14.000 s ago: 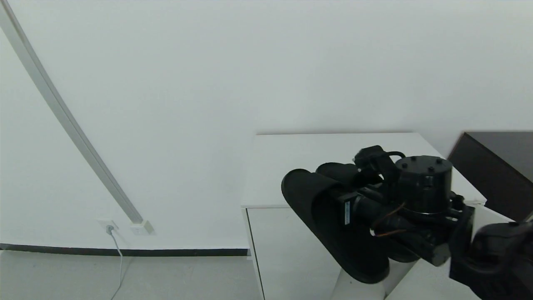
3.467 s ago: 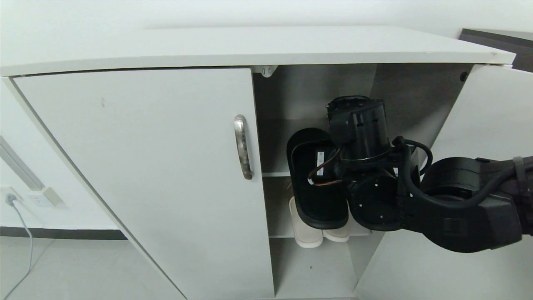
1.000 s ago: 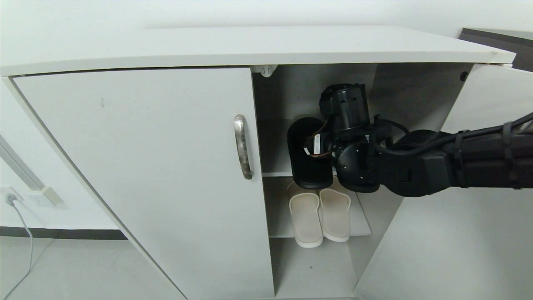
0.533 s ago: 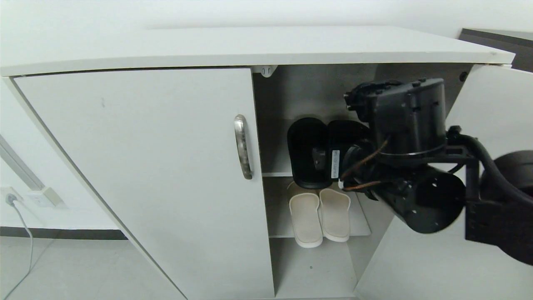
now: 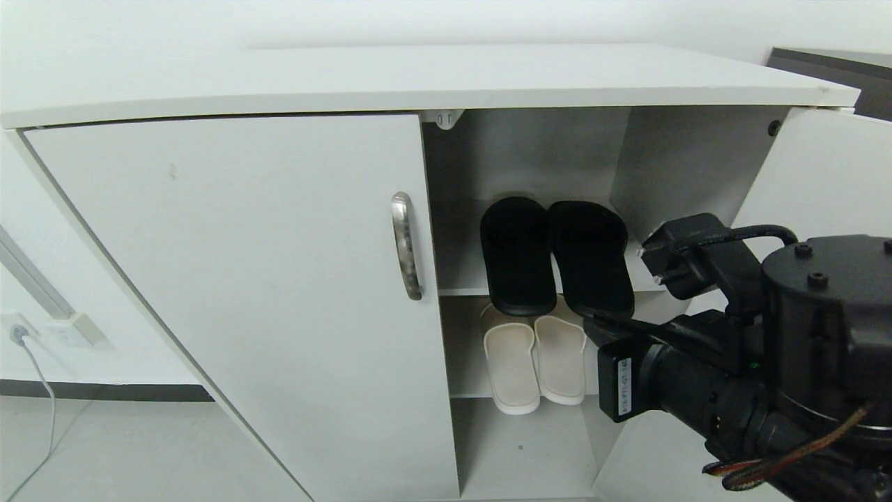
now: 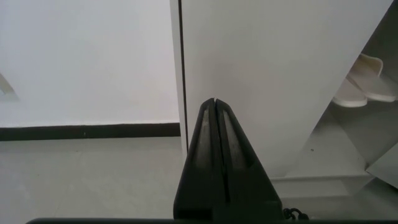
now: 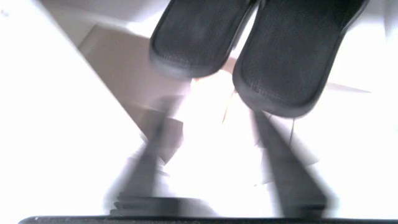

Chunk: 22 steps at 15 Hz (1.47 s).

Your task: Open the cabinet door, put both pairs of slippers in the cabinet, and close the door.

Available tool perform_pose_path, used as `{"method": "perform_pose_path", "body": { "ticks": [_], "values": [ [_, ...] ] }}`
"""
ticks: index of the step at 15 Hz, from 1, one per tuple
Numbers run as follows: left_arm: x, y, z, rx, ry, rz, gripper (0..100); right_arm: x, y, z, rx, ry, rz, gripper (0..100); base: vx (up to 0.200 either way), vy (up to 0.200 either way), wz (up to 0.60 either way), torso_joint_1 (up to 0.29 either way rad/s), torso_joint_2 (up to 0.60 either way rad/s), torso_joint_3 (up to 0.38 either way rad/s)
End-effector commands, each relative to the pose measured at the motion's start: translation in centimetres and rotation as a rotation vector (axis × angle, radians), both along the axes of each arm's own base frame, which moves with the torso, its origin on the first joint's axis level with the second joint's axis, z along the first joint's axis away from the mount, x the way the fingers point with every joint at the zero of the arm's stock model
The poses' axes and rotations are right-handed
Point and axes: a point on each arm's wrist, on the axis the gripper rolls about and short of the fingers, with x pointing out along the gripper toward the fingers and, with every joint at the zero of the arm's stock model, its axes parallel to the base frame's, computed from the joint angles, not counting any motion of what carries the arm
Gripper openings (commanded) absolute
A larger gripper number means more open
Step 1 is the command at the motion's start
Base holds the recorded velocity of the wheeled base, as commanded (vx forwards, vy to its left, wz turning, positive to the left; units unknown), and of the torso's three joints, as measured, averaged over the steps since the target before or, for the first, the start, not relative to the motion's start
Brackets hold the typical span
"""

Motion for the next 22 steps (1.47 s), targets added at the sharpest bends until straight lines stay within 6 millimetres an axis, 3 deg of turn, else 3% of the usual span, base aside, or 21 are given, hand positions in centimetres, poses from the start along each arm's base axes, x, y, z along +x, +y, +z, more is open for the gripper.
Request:
{"method": "perform_pose_path", "body": {
  "ticks": [1,12,22],
  "values": [
    [0.0,0.0,0.0,0.001,0.001,0.0,0,-0.1,0.0,-0.6,-0.015,0.012,0.003,0,0.0,0.0,0.0,0.0,0.0,0.0],
    [0.0,0.0,0.0,0.0,0.001,-0.001,0,-0.1,0.4,-1.9,-0.046,0.028,0.008,0,0.0,0.0,0.0,0.0,0.0,0.0],
    [0.0,0.0,0.0,0.0,0.001,-0.001,0,-0.1,0.3,-2.5,-0.063,0.039,0.006,0,-0.2,0.0,0.0,0.001,0.0,0.0]
  ]
}}
